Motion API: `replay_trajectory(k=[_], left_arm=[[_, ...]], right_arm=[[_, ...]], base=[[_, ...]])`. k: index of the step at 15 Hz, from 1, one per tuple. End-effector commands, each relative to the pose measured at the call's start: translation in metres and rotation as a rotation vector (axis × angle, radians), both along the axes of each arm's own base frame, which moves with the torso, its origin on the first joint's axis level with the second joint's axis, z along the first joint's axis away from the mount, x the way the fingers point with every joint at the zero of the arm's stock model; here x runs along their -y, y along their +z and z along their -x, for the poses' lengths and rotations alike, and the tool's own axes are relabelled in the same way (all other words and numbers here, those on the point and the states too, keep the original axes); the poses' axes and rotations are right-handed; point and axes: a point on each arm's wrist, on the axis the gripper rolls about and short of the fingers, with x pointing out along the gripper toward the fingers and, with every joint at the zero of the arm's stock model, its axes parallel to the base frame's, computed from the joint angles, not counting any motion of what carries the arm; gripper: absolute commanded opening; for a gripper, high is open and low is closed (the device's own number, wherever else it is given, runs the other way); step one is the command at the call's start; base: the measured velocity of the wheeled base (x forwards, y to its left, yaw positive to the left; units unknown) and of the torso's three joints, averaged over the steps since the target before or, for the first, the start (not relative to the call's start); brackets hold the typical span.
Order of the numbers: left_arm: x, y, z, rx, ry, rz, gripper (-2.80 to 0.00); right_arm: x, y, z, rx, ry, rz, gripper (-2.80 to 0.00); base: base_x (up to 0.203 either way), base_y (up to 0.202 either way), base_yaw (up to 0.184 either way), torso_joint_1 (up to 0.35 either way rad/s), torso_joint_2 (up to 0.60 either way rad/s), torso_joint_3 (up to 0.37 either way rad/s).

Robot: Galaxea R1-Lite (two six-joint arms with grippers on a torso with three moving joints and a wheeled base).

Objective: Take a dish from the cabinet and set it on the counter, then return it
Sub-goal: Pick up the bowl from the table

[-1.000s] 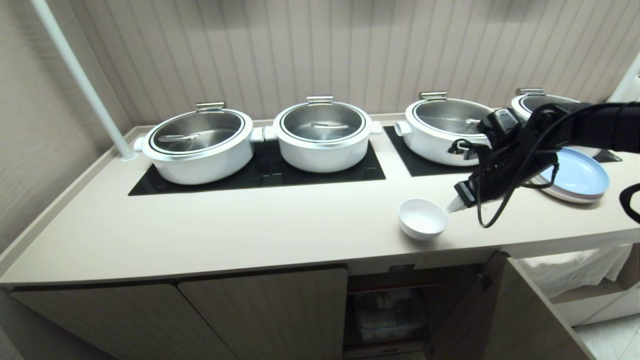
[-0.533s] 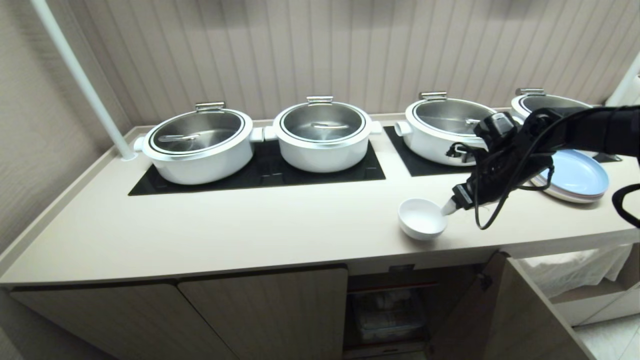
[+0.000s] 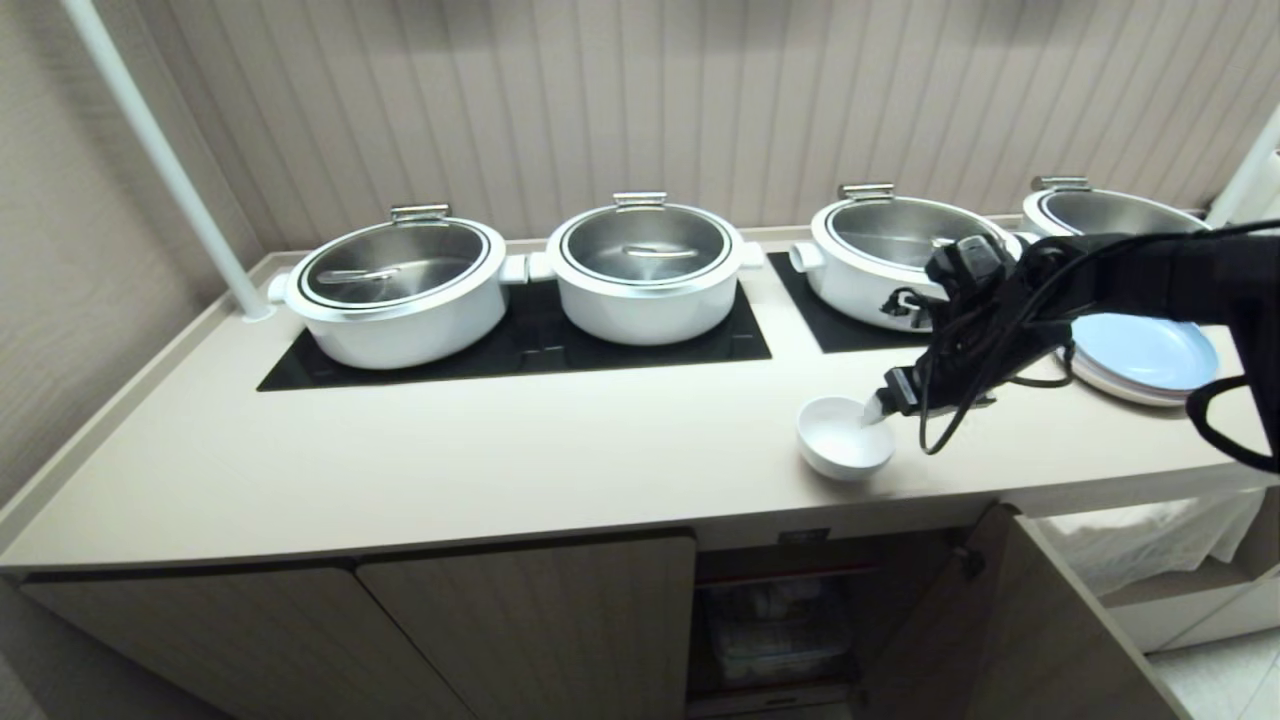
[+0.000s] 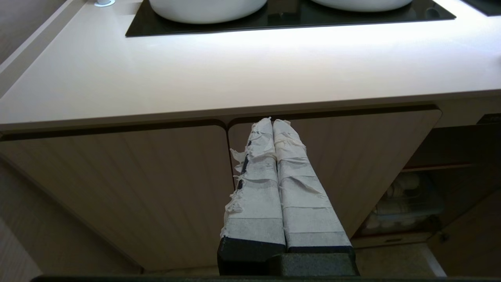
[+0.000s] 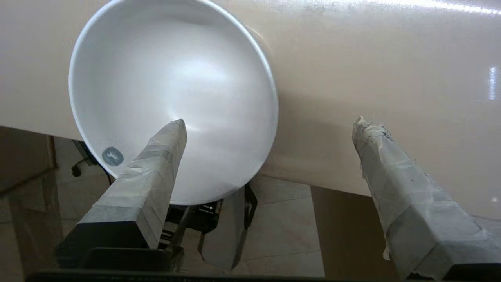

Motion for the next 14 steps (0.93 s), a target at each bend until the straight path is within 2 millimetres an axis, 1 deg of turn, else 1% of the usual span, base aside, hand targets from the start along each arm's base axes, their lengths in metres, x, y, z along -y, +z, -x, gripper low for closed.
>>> replay_trajectory(k=[1,6,14], left_arm=[[0.000,0.000,0.000,0.000,0.001,0.000,-2.80],[0.000,0.000,0.000,0.000,-0.001,0.000,-2.80],[0.000,0.000,0.000,0.000,0.001,0.000,-2.80]], right_arm=[[-0.002,-0.008,-0.003,-0.020,-0.008,-0.003,0.00],[-0.003,-0.019,-0.013,-0.001,-0.017,-0.011,0.00],[-0.005,-0.030,-0.016,-0.021,-0.014,-0.008,0.00]], base=[[0.000,0.000,0.000,0.000,0.00,0.000],[0.000,0.000,0.000,0.000,0.00,0.000],[0.000,0.000,0.000,0.000,0.00,0.000]])
